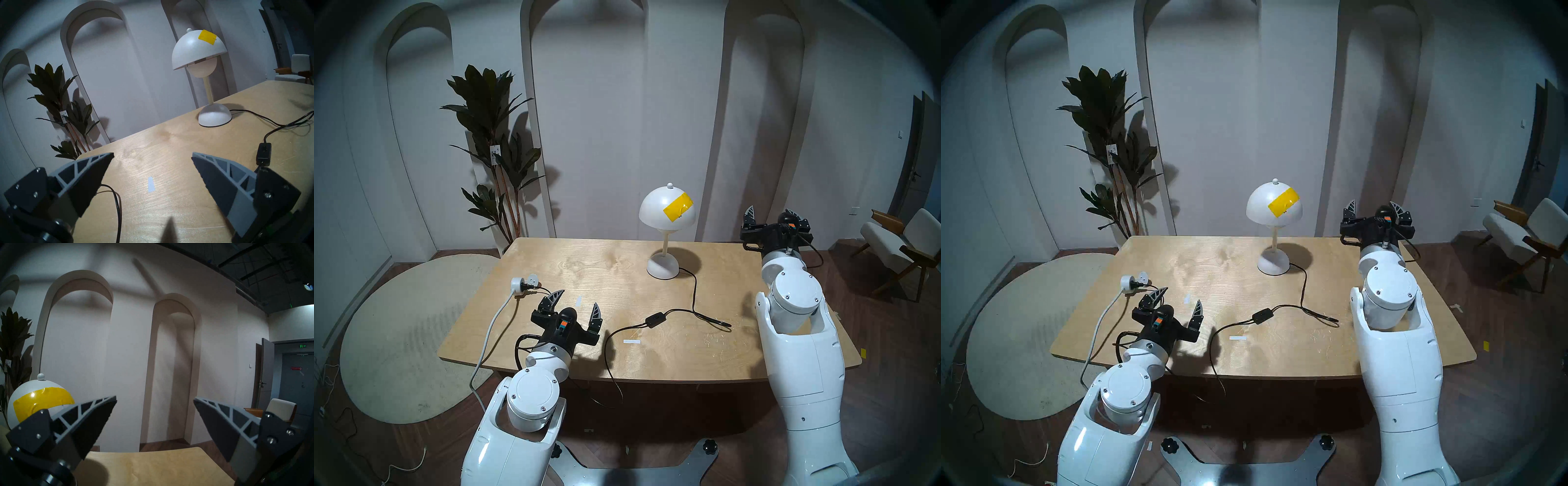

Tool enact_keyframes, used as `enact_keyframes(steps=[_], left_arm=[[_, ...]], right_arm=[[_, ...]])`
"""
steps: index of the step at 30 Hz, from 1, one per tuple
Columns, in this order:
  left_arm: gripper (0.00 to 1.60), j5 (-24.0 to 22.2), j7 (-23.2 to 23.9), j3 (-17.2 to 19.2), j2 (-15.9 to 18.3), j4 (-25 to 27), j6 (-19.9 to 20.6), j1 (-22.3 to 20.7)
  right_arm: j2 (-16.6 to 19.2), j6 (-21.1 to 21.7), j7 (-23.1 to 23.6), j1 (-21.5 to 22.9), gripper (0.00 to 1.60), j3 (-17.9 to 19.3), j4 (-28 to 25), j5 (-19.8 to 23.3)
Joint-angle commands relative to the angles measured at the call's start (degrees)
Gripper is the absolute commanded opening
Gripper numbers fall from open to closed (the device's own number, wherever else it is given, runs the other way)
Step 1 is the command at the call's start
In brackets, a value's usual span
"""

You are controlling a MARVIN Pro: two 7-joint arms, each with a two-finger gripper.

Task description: Turn on the table lamp by pressing the switch

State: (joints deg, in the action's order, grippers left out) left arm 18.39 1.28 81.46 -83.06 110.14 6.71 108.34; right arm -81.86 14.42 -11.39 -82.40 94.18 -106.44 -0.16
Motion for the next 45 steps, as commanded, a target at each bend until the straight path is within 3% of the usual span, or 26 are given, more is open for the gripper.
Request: enact_keyframes(steps=[1, 10, 34, 45], left_arm=[[1.6, 2.2, -0.5, -1.0, 0.3, 1.5, 0.8, -2.0], [1.6, 3.2, -0.9, -1.9, 0.4, 1.5, 2.5, -2.7], [1.6, 3.4, -0.7, -2.7, 1.3, 1.1, 3.7, -4.1], [1.6, 8.4, 2.4, -6.9, 2.9, 2.1, 5.2, -11.2]], right_arm=[[0.1, 3.0, -0.2, 6.4, 1.6, -0.3, 1.2, 1.1], [-0.3, 5.3, -0.7, 9.7, 1.6, -0.5, 3.7, 1.2], [0.3, 5.8, -1.9, 10.1, 1.6, -1.1, 4.0, 1.9], [0.4, 5.9, -2.3, 10.1, 1.6, -1.3, 4.1, 2.1]])
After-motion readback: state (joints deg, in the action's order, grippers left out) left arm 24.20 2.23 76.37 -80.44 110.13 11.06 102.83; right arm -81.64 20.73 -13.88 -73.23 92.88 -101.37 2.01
